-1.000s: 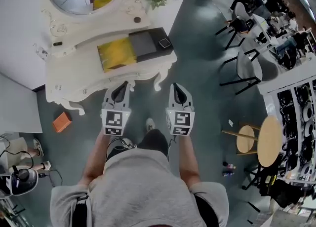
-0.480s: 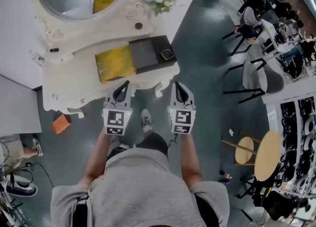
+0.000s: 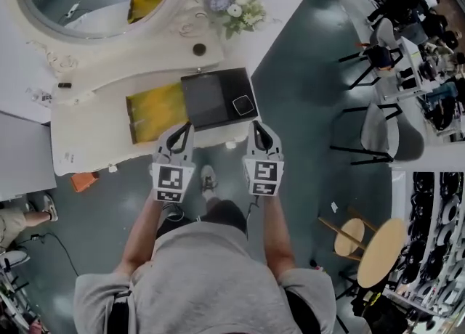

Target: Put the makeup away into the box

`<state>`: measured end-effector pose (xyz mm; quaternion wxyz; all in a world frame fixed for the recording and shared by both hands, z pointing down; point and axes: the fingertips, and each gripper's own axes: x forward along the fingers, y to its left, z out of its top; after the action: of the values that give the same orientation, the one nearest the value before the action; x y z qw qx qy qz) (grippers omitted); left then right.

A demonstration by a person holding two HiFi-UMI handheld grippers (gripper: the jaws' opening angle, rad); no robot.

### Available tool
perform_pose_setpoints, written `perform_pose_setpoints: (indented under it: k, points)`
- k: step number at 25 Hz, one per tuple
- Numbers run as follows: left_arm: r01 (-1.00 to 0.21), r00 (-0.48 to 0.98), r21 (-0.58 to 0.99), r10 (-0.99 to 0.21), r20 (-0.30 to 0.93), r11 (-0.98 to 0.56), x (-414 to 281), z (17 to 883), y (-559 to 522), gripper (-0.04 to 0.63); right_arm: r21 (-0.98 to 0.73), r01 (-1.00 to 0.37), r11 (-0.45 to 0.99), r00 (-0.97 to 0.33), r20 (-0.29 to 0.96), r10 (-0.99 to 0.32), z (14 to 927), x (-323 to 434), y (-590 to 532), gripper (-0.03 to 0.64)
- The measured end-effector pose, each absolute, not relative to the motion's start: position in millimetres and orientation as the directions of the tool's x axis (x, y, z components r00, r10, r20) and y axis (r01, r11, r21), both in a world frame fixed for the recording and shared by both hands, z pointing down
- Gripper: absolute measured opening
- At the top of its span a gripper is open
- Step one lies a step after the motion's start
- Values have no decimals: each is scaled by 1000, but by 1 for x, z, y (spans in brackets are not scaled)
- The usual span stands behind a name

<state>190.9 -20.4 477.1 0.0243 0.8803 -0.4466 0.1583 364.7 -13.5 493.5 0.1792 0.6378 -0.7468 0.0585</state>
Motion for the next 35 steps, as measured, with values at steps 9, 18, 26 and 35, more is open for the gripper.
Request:
perform_pose_setpoints:
  k: [9,18,26,35]
  points:
    - [-830,491,-54,-772,404,-556,198,522,-66,3,1,-957,291,-249,516,-819,567,367,-75,246]
    - [-849,453,-48,-772,446,-526,203,549,-83,3,13,-942,336,-255,624,-739,625,375,-99,305]
    - [-862,431,-48,-779,456,-505,201,556,-84,3,7,-934,357,-269,642,-718,637,375,-101,305]
    - [-877,402,-61,-797,450,-477,194,551,-81,3,-1,-932,363,-286,616,-734,625,372,-105,313]
